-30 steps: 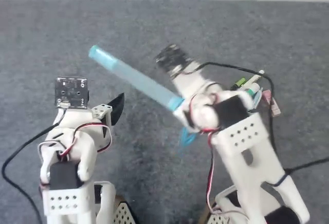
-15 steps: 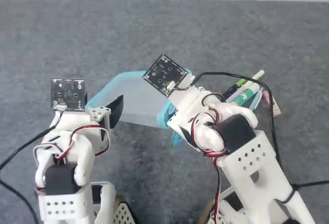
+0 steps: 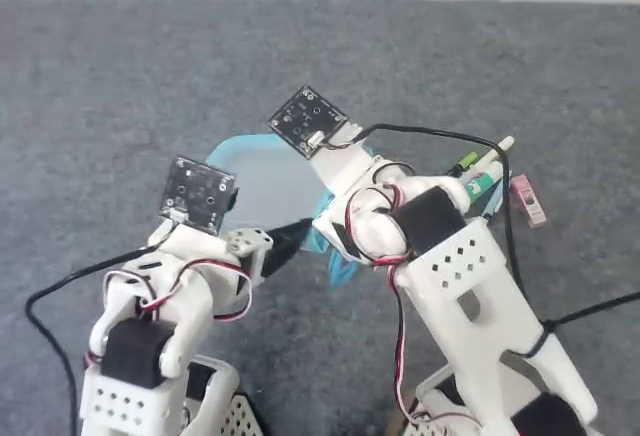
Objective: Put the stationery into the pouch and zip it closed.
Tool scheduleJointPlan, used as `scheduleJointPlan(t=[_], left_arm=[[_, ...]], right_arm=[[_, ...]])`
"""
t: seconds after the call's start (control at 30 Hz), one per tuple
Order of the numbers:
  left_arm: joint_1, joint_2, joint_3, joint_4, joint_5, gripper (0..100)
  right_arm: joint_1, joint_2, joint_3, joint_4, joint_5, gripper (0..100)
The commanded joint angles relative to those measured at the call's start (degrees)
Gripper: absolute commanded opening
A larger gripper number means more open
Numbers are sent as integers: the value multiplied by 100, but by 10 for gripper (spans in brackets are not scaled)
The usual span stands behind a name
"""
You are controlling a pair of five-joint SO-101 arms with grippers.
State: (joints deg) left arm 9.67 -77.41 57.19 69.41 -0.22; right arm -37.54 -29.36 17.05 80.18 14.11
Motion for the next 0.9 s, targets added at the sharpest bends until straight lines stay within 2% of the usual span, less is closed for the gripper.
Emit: scheduleJointPlan(t=[0.0, 0.43, 0.53, 0.73, 0.87], left_arm=[[255, -70, -286, 53, -18, 356], [360, -70, -48, -62, -62, 356], [360, -70, -48, -70, -62, 356], [316, -70, -40, -114, -62, 356], [9, -62, 330, -642, -70, 356]], right_arm=[[75, -4, -325, -145, -149, 6], [75, 40, -571, -145, -475, 6], [84, 303, -782, -136, -774, 6], [84, 1086, -1424, -92, -844, 6], [66, 1156, -1459, 22, -958, 6]])
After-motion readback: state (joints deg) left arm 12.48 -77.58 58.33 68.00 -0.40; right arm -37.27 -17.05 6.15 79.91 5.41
